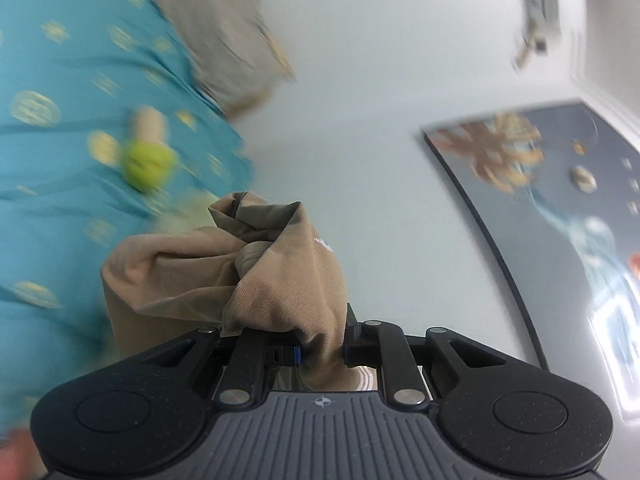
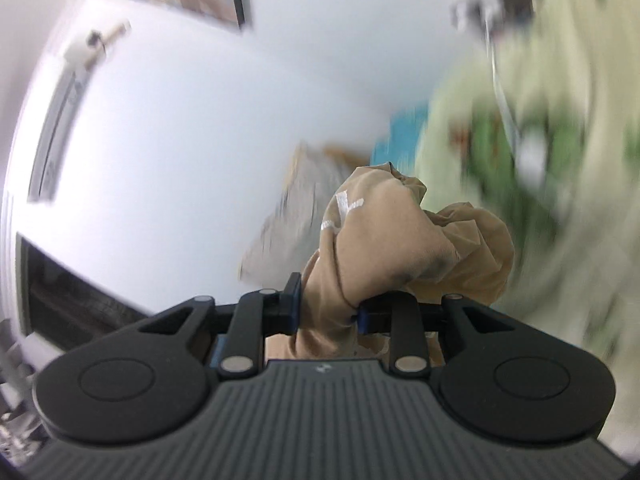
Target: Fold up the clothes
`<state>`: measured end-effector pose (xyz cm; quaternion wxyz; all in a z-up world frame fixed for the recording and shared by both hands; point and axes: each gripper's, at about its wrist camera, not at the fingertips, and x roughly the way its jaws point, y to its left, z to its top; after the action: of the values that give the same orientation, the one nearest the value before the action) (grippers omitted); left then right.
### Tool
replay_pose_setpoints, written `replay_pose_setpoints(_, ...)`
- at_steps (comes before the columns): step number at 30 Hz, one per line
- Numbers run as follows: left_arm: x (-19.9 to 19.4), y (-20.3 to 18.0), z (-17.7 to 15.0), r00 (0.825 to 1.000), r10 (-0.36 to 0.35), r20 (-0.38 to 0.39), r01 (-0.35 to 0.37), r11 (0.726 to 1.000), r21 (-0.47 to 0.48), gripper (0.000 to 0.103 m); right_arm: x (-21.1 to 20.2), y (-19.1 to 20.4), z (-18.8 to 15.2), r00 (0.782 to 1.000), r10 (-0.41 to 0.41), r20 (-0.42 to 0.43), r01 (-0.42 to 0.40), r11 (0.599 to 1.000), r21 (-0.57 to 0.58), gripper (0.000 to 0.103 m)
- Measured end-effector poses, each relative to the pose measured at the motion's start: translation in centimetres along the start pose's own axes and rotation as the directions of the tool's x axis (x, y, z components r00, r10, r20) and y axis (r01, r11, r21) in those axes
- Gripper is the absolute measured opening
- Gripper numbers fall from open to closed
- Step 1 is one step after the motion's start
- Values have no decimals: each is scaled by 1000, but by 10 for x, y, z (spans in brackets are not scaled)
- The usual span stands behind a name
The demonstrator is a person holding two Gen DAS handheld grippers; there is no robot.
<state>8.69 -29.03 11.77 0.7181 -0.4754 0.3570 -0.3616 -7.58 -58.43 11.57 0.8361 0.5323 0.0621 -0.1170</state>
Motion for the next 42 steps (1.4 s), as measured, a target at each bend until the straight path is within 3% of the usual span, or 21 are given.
replay_pose_setpoints(5, 119, -63, -45, 986, -96, -137, 105, 992, 64, 18, -32, -4, 98, 983, -30, 183, 48, 995, -90, 29)
replay_pose_setpoints(10, 198, -77, -99, 962, -140, -236, 187, 964, 189, 20, -52, -38, 129, 934, -54, 354, 129, 973, -191, 29)
replay_pose_setpoints(14, 229, -36, -146, 947, -8, -321, 136, 916, 379, 22, -51, -94, 107, 915, -170, 366, 262, 940, -219, 29)
replay_pose_setpoints(17, 239, 12, -170, 914, 105, -393, 55, 926, 375, 22, -46, -136, 80, 911, -271, 310, 340, 920, -193, 29)
replay_pose_setpoints(20, 236, 37, -188, 901, 166, -400, 19, 907, 421, 24, -46, -158, 54, 904, -314, 291, 379, 903, -203, 29)
replay_pose_setpoints(25, 232, 45, -190, 886, 246, -392, -30, 876, 482, 41, -47, -181, 39, 890, -392, 233, 425, 897, -117, 34)
replay_pose_setpoints(27, 225, 38, -189, 882, 280, -380, -41, 848, 529, 71, -47, -181, 41, 892, -403, 203, 431, 895, -116, 38)
replay_pose_setpoints(29, 212, 19, -185, 888, 320, -331, -68, 803, 592, 88, -48, -175, 41, 885, -437, 163, 457, 882, -116, 41)
replay_pose_setpoints(32, 184, -1, -188, 897, 335, -287, -75, 757, 650, 98, -56, -161, 38, 861, -492, 124, 506, 852, -134, 44)
replay_pose_setpoints(36, 141, -35, -193, 917, 337, -213, -91, 697, 711, 102, -76, -130, 28, 852, -510, 120, 523, 821, -227, 53)
replay_pose_setpoints(37, 130, -44, -195, 921, 337, -194, -96, 681, 726, 103, -85, -120, 27, 855, -504, 124, 518, 818, -251, 57)
replay_pose_setpoints(39, 108, -61, -198, 929, 334, -157, -106, 649, 754, 103, -101, -103, 22, 863, -486, 138, 504, 806, -312, 78)
replay_pose_setpoints(41, 86, -78, -200, 936, 330, -119, -118, 615, 779, 103, -115, -85, 21, 874, -457, 165, 485, 793, -369, 86)
replay_pose_setpoints(42, 75, -86, -202, 940, 327, -100, -124, 598, 792, 103, -126, -80, 22, 880, -442, 172, 473, 792, -387, 85)
